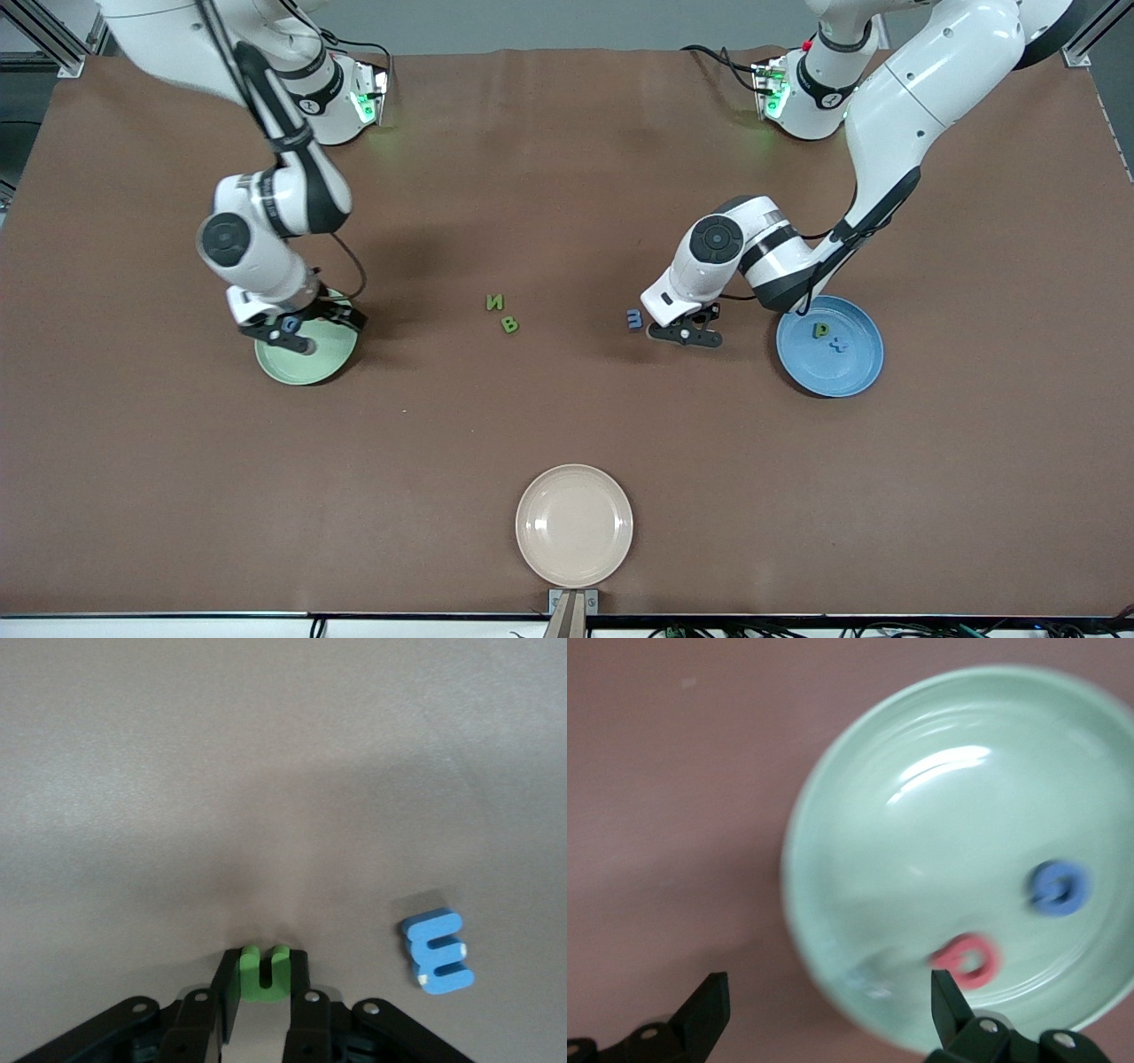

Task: Sort upper and lower case letters into plates
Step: 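Release the c with the right gripper while the left gripper lifts the u, then drop the u with the left gripper while the right gripper grasps the N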

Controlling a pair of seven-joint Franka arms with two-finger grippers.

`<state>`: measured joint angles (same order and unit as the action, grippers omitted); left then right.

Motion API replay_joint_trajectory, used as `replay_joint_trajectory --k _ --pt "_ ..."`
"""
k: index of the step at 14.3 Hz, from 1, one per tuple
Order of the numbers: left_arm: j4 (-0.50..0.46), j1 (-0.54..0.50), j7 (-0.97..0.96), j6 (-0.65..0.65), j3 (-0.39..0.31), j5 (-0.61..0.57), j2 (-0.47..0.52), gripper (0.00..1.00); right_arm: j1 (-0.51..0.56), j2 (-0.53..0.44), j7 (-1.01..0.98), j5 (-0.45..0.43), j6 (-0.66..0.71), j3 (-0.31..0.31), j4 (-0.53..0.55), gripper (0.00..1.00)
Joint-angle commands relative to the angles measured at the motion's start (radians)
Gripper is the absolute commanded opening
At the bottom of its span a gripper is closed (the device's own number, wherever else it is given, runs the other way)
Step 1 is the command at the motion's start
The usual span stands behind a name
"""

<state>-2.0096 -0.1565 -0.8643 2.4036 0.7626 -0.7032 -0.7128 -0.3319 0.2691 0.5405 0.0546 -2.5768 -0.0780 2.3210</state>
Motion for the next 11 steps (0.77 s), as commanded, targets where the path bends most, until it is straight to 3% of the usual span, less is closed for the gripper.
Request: replay_joint_trajectory --k 1,5,10,11 --pt "0.008 -0.012 -0.015 -0.047 0.001 -0.015 0.041 0.02 -0.139 0.004 0.108 0.001 0.004 -0.009 -0.031 1.00" --pt "0.035 -0.082 0.033 -0.083 0.015 -0.004 0.144 0.01 -0.304 0.068 0.246 0.005 0.006 -0.011 -0.127 1.00" --pt "-0.003 -0.455 0.279 -0.112 0.225 -0.007 0.144 0.01 -0.401 0.145 0.268 0.005 0.003 -0.012 -0.193 0.99" --pt "-0.012 -0.497 0.333 -0.112 0.234 -0.016 0.142 0.01 -0.409 0.151 0.268 0.004 0.003 -0.013 -0.198 0.96"
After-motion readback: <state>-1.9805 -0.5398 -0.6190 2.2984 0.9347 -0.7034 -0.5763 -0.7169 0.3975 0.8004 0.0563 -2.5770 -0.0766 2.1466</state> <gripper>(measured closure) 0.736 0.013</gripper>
